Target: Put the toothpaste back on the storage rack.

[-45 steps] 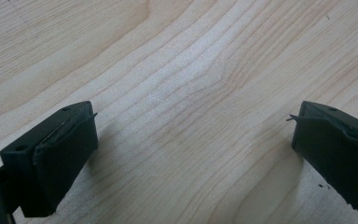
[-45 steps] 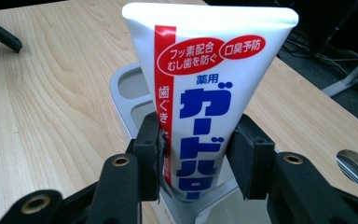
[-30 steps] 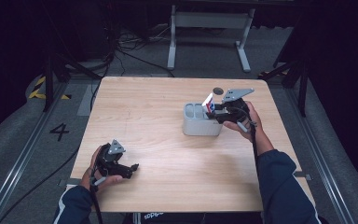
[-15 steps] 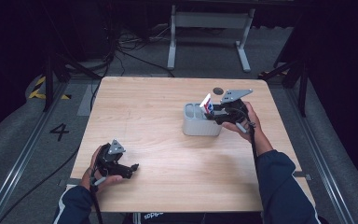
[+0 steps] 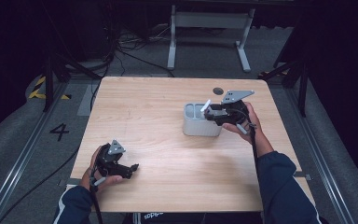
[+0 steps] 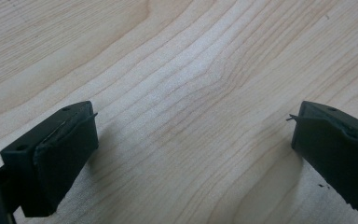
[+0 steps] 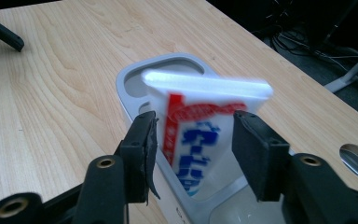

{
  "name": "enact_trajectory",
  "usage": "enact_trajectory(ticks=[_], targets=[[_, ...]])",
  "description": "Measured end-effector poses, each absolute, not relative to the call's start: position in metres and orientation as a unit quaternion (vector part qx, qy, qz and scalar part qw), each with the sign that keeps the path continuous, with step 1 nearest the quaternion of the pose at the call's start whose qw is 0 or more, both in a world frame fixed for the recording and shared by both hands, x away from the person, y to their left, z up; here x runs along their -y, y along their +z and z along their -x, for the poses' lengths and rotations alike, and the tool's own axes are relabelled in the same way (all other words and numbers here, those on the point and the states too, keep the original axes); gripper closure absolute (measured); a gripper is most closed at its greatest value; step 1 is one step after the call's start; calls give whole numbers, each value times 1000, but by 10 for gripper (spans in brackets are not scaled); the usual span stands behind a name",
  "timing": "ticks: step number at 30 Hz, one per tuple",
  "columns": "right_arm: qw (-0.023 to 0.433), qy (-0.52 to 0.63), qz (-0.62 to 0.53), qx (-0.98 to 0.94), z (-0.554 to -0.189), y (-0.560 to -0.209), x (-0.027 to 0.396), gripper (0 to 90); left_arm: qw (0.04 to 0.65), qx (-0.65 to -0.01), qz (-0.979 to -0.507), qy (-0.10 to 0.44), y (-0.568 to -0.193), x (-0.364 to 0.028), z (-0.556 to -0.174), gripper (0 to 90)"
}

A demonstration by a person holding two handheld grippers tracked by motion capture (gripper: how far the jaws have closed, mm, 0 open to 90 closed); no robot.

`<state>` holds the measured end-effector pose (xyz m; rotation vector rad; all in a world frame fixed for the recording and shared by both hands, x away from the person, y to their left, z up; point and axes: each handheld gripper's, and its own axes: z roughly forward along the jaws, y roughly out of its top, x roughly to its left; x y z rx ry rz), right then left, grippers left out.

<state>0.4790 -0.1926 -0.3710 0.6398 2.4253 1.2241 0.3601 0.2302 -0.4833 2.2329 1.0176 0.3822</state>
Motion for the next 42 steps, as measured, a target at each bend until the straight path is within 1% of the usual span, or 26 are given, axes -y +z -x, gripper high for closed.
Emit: enact_trajectory(ticks=[16, 17, 23, 24, 27, 28, 33, 42], targets=[[185, 422, -225, -859, -469, -364, 202, 472, 323, -388, -851, 146, -483, -230, -360, 8], [188, 418, -222, -860, -467, -364, 204, 457, 323, -388, -851, 146, -483, -230, -360, 8], [195, 411, -222, -862, -461, -362, 208, 433, 323, -388, -851, 146, -483, -230, -360, 8], [200, 408, -222, -863, -458, -360, 211, 413, 323, -388, -851, 146, -483, -230, -360, 8], [206, 403, -223, -864, -455, -360, 214, 394, 323, -388, -851, 146, -483, -230, -360, 8], [214, 398, -226, -863, -452, -359, 218, 373, 323, -388, -851, 146, -483, -230, -360, 8], [225, 394, -226, -862, -444, -358, 226, 341, 323, -388, -851, 146, -483, -230, -360, 8], [247, 390, -218, -860, -423, -357, 246, 308, 323, -387, -851, 146, -483, -230, -360, 8]])
